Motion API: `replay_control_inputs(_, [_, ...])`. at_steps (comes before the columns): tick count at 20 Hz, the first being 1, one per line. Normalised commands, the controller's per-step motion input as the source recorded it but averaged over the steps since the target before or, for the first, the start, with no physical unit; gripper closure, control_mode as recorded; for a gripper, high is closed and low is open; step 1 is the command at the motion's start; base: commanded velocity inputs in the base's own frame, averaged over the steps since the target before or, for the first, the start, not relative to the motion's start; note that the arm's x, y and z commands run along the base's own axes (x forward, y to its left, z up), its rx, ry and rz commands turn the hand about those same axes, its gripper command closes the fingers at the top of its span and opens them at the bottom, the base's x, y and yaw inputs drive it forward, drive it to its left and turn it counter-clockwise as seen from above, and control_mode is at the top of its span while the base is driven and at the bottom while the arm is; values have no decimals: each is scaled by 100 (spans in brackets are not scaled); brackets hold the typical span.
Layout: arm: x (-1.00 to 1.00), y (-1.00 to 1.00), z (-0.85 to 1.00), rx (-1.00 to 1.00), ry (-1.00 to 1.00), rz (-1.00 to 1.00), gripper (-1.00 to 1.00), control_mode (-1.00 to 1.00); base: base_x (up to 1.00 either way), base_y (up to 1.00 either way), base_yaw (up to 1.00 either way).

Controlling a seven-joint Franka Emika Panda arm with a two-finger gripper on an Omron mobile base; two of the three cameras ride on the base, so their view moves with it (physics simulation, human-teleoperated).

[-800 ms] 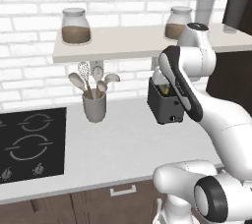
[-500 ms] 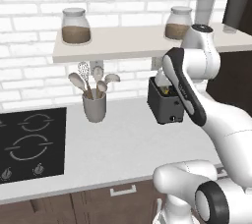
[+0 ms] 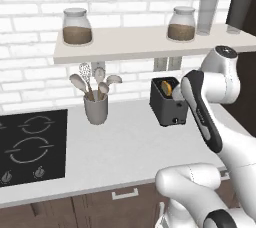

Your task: Start the toaster. Once the lever pops up, take the bread to the plate on the dining counter.

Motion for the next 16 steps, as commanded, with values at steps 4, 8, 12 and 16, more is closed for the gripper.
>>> replay_control_inputs(4, [23,-52,-25,0,1,-2,-100,-100,0,0,0])
replay_control_inputs(8, [16,-51,-28,0,0,-1,100,-100,0,0,0])
replay_control_inputs(12, [34,-17,-37,0,0,0,100,-100,0,0,0])
replay_control_inputs(16, [47,-2,-37,0,0,0,100,-100,0,0,0])
